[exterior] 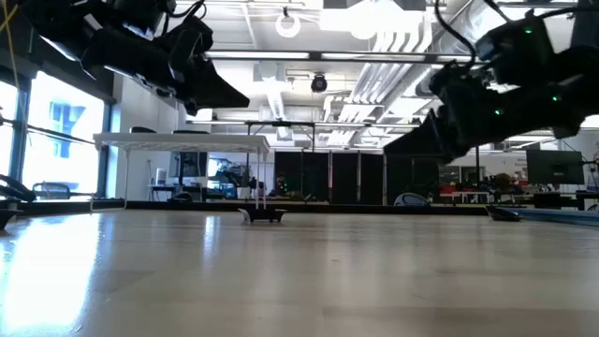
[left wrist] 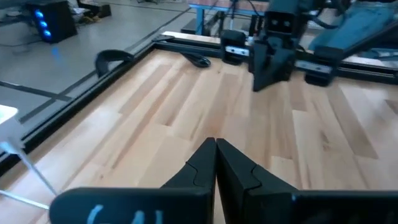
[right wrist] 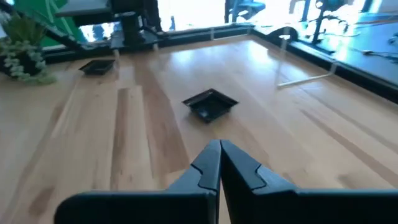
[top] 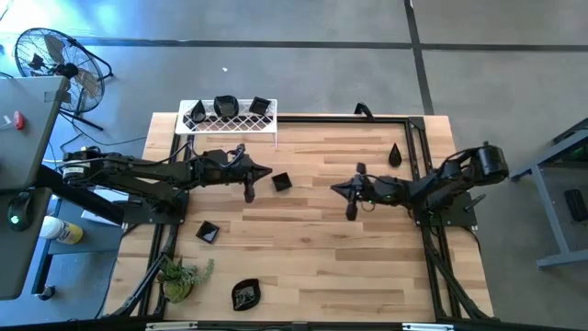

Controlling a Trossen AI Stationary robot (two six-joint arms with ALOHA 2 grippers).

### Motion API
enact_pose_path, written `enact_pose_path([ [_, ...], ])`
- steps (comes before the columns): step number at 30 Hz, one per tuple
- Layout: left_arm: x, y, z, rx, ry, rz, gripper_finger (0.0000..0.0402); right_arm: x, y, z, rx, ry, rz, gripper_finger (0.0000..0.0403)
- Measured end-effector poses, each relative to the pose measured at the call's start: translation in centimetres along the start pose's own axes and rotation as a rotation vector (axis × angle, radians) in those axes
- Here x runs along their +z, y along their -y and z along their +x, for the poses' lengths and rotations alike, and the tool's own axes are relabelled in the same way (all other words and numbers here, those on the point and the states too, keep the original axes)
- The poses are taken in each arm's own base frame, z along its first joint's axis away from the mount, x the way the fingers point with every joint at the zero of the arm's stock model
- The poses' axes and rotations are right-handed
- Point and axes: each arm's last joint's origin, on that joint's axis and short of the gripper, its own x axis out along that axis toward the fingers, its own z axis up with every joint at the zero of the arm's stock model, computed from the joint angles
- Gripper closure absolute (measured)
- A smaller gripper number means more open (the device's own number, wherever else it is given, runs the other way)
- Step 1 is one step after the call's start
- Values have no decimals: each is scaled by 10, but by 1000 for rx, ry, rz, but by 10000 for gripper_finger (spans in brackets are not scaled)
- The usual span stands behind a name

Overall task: Pick & Place Mini shaped plates
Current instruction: Stack the top square plate on top of the square plates on the shelf

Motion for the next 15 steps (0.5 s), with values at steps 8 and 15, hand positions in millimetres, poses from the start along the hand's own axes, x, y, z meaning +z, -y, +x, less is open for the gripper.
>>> enact_pose_path([
  [8, 10, 5, 4, -69, -69, -113, 394, -13, 8, -17, -71, 5, 30, 396],
  [15, 16, 24, 27, 95, -352, -13, 394, -14, 9, -19, -81, 6, 26, 398],
])
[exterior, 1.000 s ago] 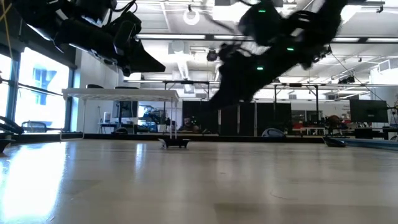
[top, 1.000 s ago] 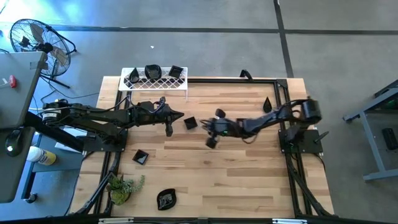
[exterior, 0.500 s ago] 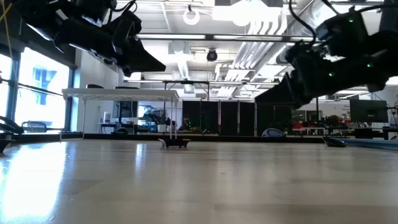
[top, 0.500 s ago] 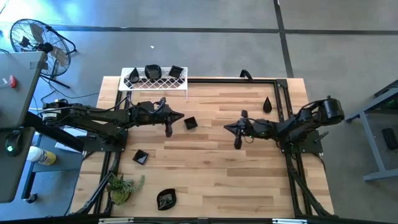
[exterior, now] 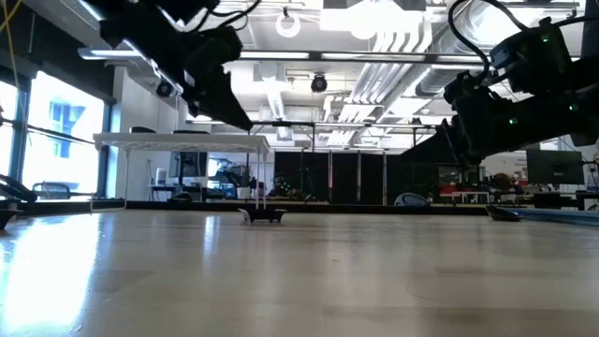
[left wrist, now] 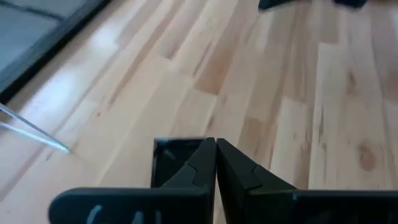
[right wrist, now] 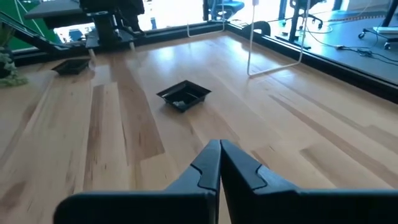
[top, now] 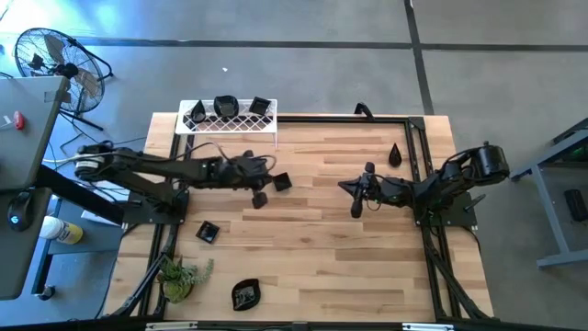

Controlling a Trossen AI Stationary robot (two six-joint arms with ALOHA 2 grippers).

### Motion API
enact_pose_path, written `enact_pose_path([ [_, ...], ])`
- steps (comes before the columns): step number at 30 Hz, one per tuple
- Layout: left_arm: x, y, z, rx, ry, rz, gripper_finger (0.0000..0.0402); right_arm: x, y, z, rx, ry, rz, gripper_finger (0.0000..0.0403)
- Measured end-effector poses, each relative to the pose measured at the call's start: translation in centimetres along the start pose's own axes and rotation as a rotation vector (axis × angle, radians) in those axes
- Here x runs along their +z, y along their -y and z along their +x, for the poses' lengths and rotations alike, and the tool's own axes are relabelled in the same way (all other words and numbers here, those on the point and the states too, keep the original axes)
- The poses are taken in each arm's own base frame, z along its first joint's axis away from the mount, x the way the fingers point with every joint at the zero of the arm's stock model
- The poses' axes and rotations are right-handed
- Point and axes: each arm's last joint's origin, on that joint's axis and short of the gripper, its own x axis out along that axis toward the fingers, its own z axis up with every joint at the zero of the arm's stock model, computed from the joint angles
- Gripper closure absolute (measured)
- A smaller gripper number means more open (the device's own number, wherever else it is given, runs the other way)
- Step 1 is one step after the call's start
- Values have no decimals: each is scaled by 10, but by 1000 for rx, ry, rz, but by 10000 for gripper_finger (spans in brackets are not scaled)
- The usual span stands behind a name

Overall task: Pick & Place Mini shaped plates
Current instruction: Stack the top square plate on top of the square plates on the shelf

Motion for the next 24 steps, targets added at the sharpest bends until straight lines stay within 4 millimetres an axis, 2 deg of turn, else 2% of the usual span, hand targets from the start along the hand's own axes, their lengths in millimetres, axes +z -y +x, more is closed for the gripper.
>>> enact_pose_path([
  [5, 16, 7, 12, 4, -64, -13, 394, 0, 0, 0, 1, 0, -9, 395],
  [12, 27, 11, 24, 22, -139, -1, 388, 0, 0, 0, 1, -2, -26, 401],
  [17, 34, 14, 31, 29, -169, -1, 347, -1, 0, 0, 0, -10, -31, 394],
  [24, 31, 14, 39, 70, -179, 36, 283, -1, 0, 0, 2, -15, -33, 401],
])
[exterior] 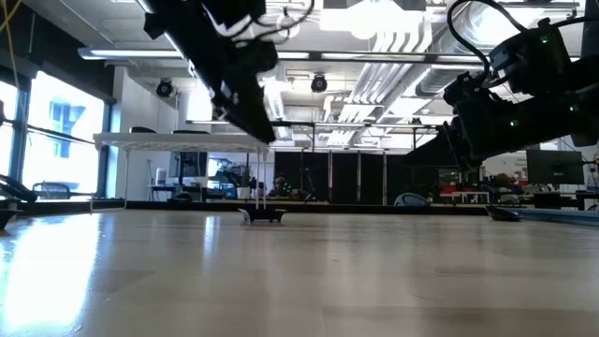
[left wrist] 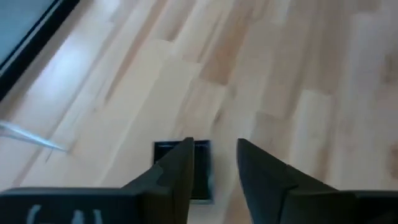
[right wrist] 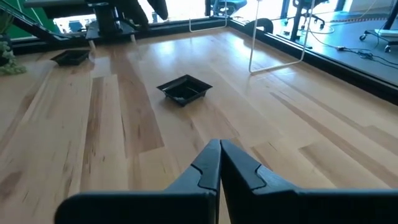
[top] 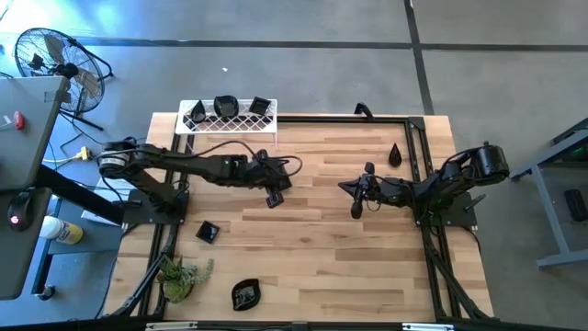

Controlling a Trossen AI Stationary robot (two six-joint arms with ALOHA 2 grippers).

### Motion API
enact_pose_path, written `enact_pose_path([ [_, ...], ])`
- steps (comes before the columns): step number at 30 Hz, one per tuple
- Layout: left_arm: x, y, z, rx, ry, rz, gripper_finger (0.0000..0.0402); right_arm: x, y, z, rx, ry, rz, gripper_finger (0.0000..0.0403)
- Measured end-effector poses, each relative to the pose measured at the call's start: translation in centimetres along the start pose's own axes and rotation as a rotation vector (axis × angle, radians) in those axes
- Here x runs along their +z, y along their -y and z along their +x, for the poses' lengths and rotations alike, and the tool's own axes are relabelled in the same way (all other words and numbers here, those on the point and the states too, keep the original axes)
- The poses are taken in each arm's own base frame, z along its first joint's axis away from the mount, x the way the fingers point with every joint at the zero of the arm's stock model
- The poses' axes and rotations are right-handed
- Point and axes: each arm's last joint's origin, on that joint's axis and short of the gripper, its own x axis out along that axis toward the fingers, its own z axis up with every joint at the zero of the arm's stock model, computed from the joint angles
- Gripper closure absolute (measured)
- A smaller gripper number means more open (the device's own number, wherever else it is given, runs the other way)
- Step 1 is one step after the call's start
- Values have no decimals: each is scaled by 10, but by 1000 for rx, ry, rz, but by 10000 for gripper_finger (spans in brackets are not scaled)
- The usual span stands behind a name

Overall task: Pick & Place Mini shaped plates
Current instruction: Stack the top square plate on top of the square plates on the shelf

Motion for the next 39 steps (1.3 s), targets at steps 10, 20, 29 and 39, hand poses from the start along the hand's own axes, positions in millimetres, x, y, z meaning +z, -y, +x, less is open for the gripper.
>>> enact_pose_path([
  [10, -14, 5, 27, 6, -92, 20, 278, 0, 0, 0, -7, -3, -2, 396],
  [20, -23, 10, 48, -22, -132, -19, 278, 0, 0, 0, -8, -5, -2, 395],
  [29, -32, 11, 64, 56, -164, -3, 278, 0, 0, 0, -8, -5, -3, 401],
  [39, -34, 12, 64, 29, -182, -2, 278, 0, 0, 0, -8, -5, -3, 395],
])
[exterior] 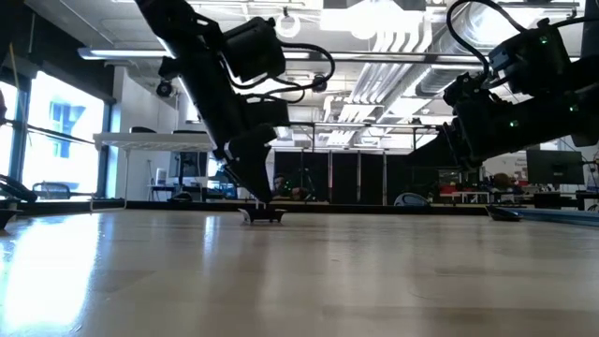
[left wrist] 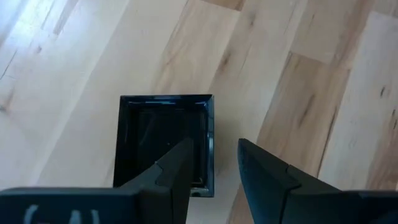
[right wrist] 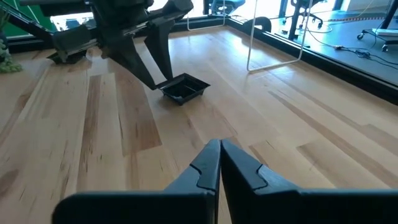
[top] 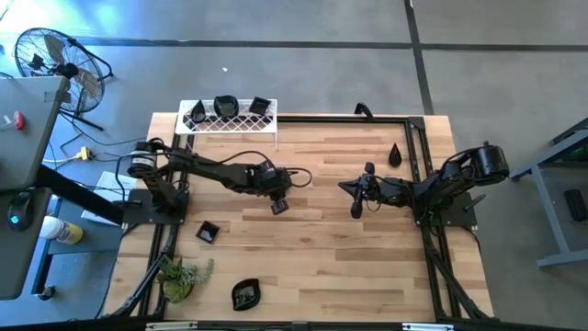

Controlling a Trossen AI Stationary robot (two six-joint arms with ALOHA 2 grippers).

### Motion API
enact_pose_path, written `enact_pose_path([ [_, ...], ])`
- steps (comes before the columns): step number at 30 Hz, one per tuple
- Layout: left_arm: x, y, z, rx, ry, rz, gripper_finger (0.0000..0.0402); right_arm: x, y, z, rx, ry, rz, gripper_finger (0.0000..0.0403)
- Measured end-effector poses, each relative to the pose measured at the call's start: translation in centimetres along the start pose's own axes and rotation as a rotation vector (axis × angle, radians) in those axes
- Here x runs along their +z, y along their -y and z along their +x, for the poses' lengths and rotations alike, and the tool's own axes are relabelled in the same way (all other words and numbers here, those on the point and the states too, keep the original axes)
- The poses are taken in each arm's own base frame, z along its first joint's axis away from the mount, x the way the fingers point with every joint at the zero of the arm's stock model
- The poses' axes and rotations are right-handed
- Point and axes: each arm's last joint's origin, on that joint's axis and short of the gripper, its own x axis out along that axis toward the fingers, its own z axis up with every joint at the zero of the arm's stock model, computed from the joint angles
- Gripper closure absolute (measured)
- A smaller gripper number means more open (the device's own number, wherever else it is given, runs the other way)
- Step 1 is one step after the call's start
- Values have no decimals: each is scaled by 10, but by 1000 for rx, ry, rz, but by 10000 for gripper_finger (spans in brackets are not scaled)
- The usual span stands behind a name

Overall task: Pick & Place Mini shaped plates
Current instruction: Stack the top square plate on top of the square plates on the shelf

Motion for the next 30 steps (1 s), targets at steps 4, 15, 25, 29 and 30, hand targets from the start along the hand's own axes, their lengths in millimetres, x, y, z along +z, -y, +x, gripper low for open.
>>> enact_pose_path([
  [4, -4, 1, 11, 24, -21, 5, 278, 0, 0, 0, 0, 0, 0, 400],
  [15, -9, 3, 23, 41, -39, -1, 318, 0, 0, 0, 0, 0, 0, 396],
  [25, 5, 5, 15, -5, -22, 10, 393, 0, 0, 0, 0, 0, 0, 397],
  [29, 24, 10, 3, -7, -35, 90, 395, 0, 0, 0, 0, 0, 0, 397],
  [30, 29, 12, -1, -6, -36, 118, 397, 0, 0, 0, 0, 0, 0, 398],
])
